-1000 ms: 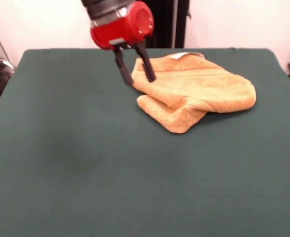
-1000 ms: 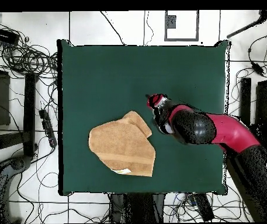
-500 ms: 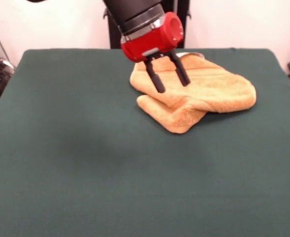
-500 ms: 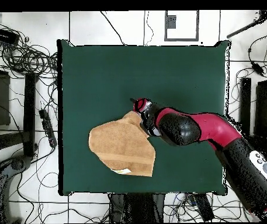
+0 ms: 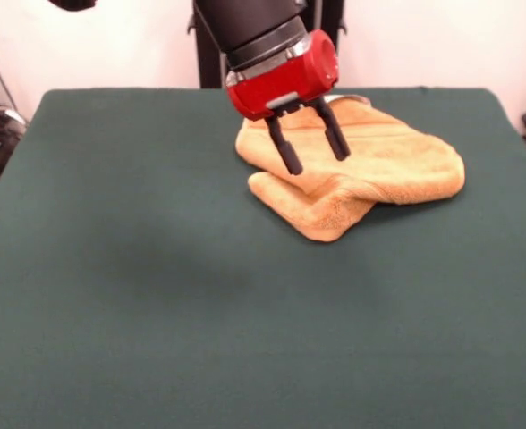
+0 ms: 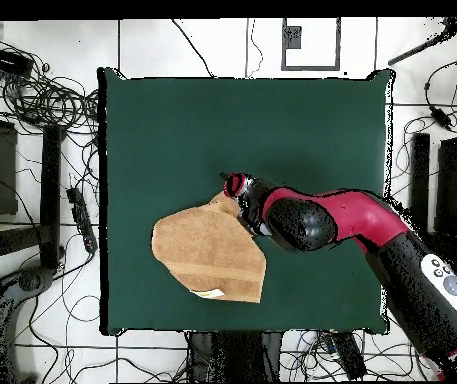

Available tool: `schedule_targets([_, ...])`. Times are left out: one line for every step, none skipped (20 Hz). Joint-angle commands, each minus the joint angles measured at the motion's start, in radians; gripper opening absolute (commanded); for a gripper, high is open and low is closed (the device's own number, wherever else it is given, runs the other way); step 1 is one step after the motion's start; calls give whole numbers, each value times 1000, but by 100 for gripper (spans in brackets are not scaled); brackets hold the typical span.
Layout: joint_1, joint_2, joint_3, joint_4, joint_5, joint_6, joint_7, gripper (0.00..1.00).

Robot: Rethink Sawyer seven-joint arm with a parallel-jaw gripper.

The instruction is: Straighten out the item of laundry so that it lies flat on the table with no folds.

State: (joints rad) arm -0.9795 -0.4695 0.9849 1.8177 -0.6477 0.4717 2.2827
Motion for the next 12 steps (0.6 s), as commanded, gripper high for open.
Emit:
schedule_targets([13,45,76,-171,-70,243,-583,100])
schedule_targets([12,49,83,-179,-74,257,-604,100])
schedule_targets([8,48,85,-179,-77,265,-616,100])
schedule_targets([9,48,85,-185,-84,269,-627,100])
schedule_targets([10,46,82,-181,-94,267,-630,100])
schedule_targets([13,46,80,-186,-100,269,-639,100])
schedule_targets([17,46,75,-189,-107,268,-642,100])
schedule_targets([21,49,70,-196,-117,261,-650,100])
schedule_targets([21,57,63,-202,-123,251,-651,100])
schedule_targets([23,63,52,-206,-130,230,-636,100])
schedule_targets([33,58,30,-211,-144,204,-603,100])
schedule_targets([43,53,8,-215,-158,177,-570,100])
